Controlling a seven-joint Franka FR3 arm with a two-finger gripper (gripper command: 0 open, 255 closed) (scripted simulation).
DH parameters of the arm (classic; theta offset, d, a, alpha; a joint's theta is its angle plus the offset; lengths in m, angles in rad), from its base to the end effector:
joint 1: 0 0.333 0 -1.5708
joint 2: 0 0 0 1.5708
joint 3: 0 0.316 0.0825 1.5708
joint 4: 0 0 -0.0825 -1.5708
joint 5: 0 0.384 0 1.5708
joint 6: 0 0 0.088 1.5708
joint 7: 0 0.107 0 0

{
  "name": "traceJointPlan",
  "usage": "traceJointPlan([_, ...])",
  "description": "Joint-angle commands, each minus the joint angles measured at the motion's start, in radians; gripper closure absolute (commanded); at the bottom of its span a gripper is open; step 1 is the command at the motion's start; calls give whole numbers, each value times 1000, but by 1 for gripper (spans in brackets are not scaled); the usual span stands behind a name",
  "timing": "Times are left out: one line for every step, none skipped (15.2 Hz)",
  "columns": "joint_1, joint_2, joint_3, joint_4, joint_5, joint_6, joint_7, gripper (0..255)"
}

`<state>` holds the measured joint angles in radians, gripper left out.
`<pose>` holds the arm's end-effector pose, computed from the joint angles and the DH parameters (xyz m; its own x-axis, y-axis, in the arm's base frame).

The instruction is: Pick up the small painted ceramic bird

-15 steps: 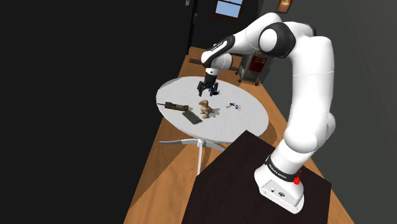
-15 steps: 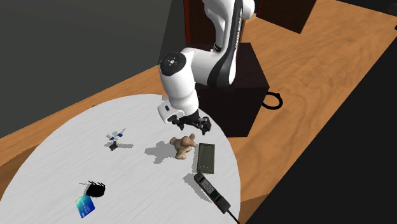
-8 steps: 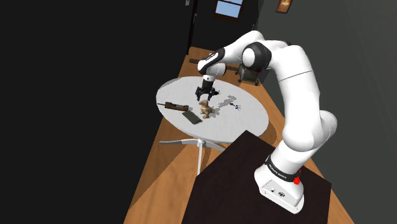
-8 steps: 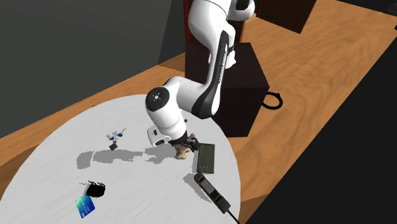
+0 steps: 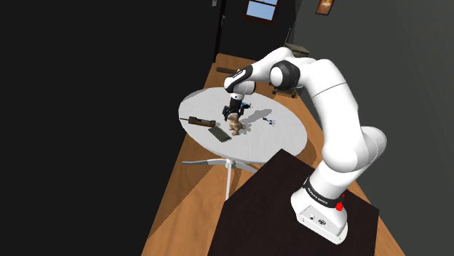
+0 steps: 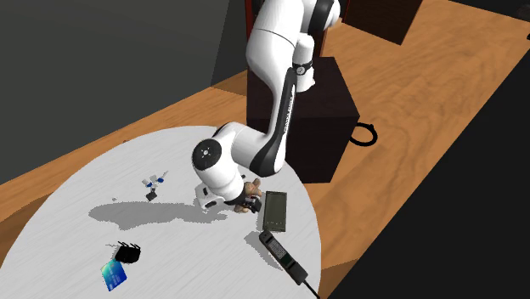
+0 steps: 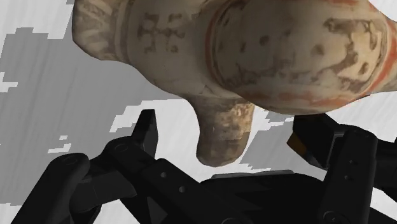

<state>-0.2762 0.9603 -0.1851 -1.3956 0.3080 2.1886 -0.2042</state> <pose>0.6488 -0.2844 0.1210 0.9199 -0.3693 -0.1321 -0.3829 -0.9185 -0.0988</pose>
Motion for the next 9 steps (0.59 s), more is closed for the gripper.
traceJointPlan([-4, 23, 3, 14, 2, 9, -2, 0])
traceJointPlan([-4, 29, 4, 17, 3, 12, -2, 0])
traceJointPlan([-4, 29, 4, 18, 3, 12, -2, 0])
traceJointPlan([-3, 29, 4, 18, 3, 12, -1, 255])
traceJointPlan([-3, 29, 4, 17, 3, 12, -1, 255])
traceJointPlan([-3, 28, 4, 17, 3, 12, -1, 255])
traceJointPlan([-3, 28, 4, 17, 3, 12, -1, 255])
traceJointPlan([-3, 28, 4, 17, 3, 12, -1, 255])
traceJointPlan([-3, 28, 4, 17, 3, 12, -1, 255])
